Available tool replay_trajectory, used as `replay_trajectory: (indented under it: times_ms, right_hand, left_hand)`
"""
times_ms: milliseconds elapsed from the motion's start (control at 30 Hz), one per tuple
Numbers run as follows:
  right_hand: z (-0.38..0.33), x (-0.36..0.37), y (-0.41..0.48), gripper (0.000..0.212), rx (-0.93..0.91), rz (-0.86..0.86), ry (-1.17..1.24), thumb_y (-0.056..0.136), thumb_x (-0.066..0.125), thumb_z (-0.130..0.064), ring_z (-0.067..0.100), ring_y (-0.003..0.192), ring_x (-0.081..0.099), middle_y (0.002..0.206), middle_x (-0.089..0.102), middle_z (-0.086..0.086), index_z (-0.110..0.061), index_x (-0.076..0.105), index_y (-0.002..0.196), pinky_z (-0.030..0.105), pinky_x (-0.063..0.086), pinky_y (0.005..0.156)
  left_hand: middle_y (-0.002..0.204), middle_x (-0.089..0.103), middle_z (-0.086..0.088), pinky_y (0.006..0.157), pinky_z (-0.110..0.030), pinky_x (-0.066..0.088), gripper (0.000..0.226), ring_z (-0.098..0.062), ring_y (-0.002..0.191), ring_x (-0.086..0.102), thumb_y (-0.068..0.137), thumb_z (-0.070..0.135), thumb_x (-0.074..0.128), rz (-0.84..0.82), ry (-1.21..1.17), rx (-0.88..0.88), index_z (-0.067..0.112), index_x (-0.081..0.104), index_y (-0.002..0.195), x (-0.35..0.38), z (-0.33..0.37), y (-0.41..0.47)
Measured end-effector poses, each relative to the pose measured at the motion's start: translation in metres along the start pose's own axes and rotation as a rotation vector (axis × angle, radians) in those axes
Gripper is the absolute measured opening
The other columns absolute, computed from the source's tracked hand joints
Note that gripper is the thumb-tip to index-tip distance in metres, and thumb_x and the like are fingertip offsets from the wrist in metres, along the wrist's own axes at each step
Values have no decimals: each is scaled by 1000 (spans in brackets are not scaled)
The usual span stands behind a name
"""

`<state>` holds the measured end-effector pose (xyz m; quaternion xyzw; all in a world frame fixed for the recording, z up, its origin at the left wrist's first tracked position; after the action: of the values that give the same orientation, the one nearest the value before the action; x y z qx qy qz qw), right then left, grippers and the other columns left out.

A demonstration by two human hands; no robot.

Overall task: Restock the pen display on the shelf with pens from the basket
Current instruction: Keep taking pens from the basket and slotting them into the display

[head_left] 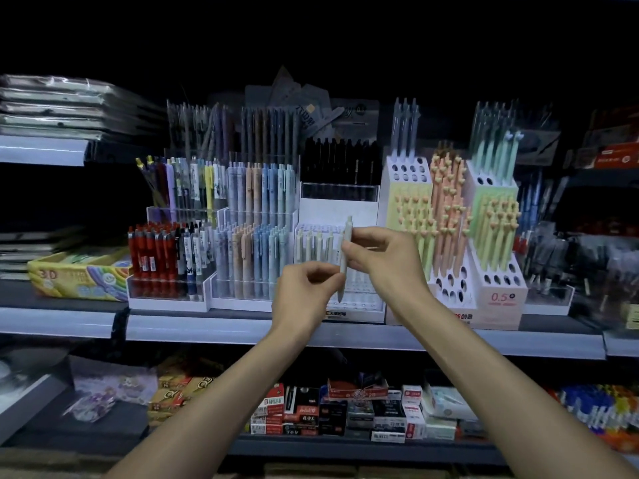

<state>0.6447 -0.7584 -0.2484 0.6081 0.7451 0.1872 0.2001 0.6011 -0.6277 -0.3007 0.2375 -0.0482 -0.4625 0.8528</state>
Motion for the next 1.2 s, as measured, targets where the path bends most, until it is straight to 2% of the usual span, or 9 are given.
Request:
replay_trajectory:
  times_ms: [133,267,467,567,667,767,867,1033,1200]
  right_hand:
    - [6,8,21,20,3,32,8,80,85,-2,15,85,77,87,80,4,-10,81,98,36,64,83]
    - [19,13,40,22,20,80,58,76,87,1,20,85,78,86,80,8,-7,81,96,37,64,83]
    - [48,19,57,24,99,119,74,73,89,-3,16,85,78,86,81,4,-11,82,95,38,64,86]
    - [58,21,60,24,130,123,109,72,91,-6,17,83,79,84,80,3,-15,82,92,39,64,85]
    - [64,22,63,23,149,127,111,71,92,-7,17,83,79,84,80,2,-15,82,91,39,64,85]
    - [66,23,63,23,167,113,116,73,90,-4,17,83,79,85,81,4,-11,81,93,38,64,84]
    - [69,27,63,23,181,114,116,74,89,-1,18,83,79,86,80,7,-8,81,94,38,64,84]
    - [83,41,67,24,173,165,-9,67,94,-14,15,83,78,82,80,-3,-31,77,68,39,62,87]
    - [91,46,66,20,203,171,-57,69,94,-18,15,82,77,84,80,-5,-22,81,84,37,63,86]
  left_hand:
    - [80,78,16,85,-40,61,7,-4,82,74,86,30,82,57,159,-7,27,83,81,5,0,31]
    - [78,77,18,80,-40,62,13,-3,79,72,88,33,79,56,288,-23,27,84,78,7,0,53]
    - [78,78,2,68,-35,59,17,-16,74,73,90,28,73,121,461,-47,19,81,78,18,-9,60]
    - [79,78,6,63,-30,51,17,-14,76,72,92,32,73,142,514,-39,22,81,81,22,-17,60]
    - [81,78,9,65,-28,45,16,-14,81,72,93,37,74,166,528,-53,26,83,85,24,-22,63]
    - [72,75,7,65,-30,49,21,-17,77,72,92,35,73,174,545,-57,23,80,76,26,-28,65]
    - [74,75,3,64,-31,49,21,-22,79,72,91,36,72,191,577,-69,22,79,77,28,-34,65]
    - [76,72,-3,60,-32,42,22,-31,85,70,92,36,69,228,664,-98,22,75,76,33,-41,64]
    - [89,76,-4,74,-37,48,15,-30,97,68,95,34,68,245,744,-66,26,80,90,34,-44,61]
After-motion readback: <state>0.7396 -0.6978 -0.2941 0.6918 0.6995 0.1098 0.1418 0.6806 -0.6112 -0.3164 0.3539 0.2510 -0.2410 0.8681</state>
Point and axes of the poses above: each hand's wrist, its own y-axis towards the middle knuckle, its own x-axis out of the palm, z = x × y, the point moved 1 cm from there along y, towards the middle knuckle
